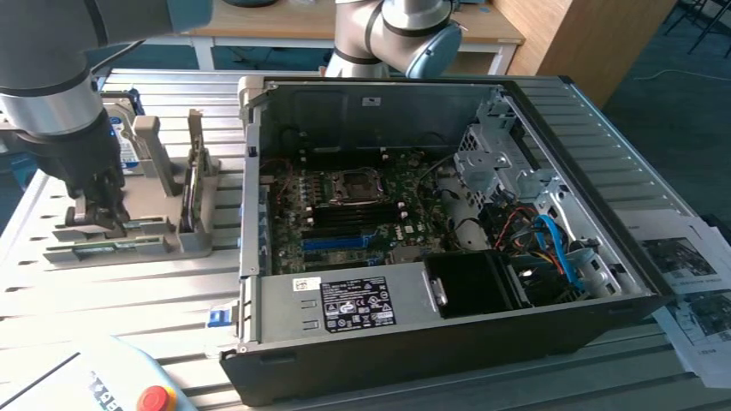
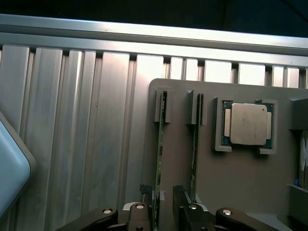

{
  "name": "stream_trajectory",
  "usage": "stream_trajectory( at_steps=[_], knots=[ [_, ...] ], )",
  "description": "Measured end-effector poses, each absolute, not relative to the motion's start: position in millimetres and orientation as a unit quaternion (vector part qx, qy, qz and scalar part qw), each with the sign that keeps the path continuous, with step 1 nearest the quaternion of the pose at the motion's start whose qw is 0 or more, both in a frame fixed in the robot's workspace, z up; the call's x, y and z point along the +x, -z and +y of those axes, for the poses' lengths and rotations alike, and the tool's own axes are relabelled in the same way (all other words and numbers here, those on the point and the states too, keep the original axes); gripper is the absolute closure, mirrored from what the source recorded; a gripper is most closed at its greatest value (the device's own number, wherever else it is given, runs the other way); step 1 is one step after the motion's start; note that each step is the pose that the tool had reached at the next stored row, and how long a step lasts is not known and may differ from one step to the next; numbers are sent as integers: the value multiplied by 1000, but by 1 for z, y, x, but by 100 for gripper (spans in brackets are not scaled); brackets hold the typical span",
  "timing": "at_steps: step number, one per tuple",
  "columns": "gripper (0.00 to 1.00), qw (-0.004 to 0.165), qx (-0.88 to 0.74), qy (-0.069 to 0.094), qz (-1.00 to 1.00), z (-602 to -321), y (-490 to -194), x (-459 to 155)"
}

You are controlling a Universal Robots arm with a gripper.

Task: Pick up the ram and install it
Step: 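Pick up the ram and move it above insertion slot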

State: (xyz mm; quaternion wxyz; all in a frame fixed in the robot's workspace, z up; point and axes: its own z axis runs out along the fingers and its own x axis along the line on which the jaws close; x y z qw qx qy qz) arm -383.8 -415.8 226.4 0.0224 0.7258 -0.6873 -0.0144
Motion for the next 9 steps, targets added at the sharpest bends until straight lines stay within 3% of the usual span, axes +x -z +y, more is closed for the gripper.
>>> stream_trajectory(
  at_steps=[9],
  knots=[
    [69, 21, 726, 13, -687, -416, -226, -384]
  ],
)
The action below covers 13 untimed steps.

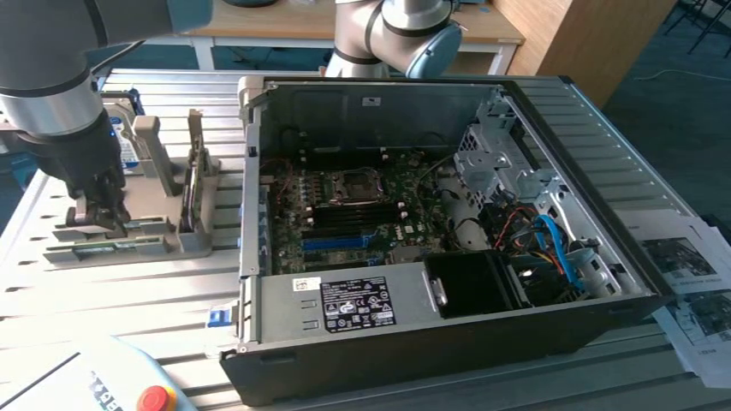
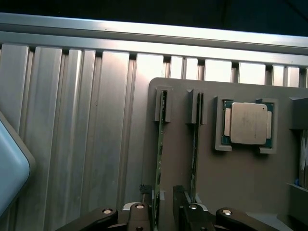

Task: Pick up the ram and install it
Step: 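Pick up the ram and move it above insertion slot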

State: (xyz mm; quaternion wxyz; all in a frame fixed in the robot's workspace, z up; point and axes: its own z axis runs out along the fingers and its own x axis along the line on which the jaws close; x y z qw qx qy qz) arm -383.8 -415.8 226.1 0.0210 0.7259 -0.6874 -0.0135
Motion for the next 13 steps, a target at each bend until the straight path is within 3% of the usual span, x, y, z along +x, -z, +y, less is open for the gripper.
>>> stream_trajectory(
  at_steps=[13],
  knots=[
    [69, 21, 726, 13, -687, -416, -220, -385]
  ],
)
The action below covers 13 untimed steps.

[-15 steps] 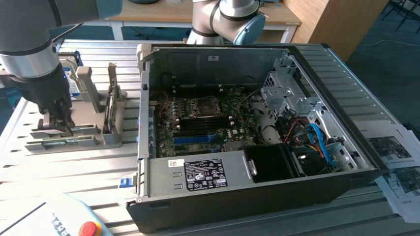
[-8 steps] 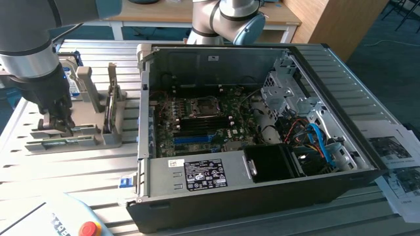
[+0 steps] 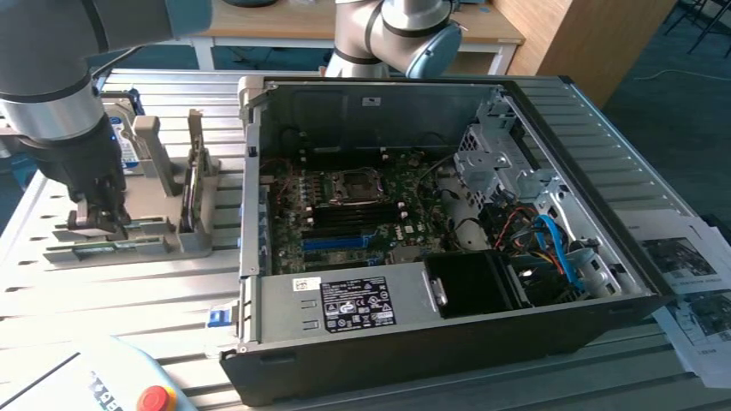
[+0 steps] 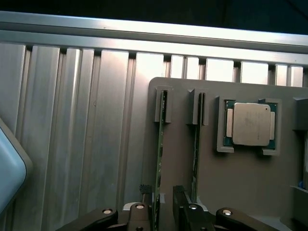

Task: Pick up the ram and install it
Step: 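Pick up the ram and move it above insertion slot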

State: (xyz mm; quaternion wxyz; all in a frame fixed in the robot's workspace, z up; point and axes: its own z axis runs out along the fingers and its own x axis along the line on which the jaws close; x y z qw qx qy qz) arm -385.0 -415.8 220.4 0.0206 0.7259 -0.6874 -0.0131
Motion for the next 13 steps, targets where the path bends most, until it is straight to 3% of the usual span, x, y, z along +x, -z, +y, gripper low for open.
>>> stream_trajectory(
  at_steps=[13],
  knots=[
    [69, 21, 726, 13, -687, -416, -214, -386]
  ],
)
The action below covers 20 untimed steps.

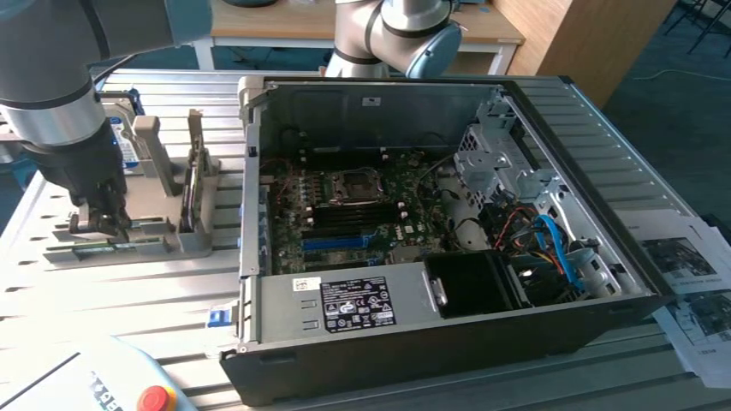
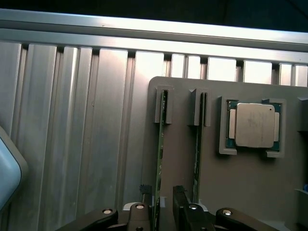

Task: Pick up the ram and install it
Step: 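Pick up the ram and move it above insertion slot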

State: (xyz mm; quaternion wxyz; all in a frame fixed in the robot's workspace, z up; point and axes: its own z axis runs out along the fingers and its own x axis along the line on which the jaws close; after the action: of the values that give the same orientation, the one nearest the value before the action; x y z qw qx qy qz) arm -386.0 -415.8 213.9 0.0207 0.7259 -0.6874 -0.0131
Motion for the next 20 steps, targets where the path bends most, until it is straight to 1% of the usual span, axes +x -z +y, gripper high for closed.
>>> stream_trajectory(
  at_steps=[20],
  knots=[
    [69, 21, 726, 13, -687, -416, -206, -387]
  ],
)
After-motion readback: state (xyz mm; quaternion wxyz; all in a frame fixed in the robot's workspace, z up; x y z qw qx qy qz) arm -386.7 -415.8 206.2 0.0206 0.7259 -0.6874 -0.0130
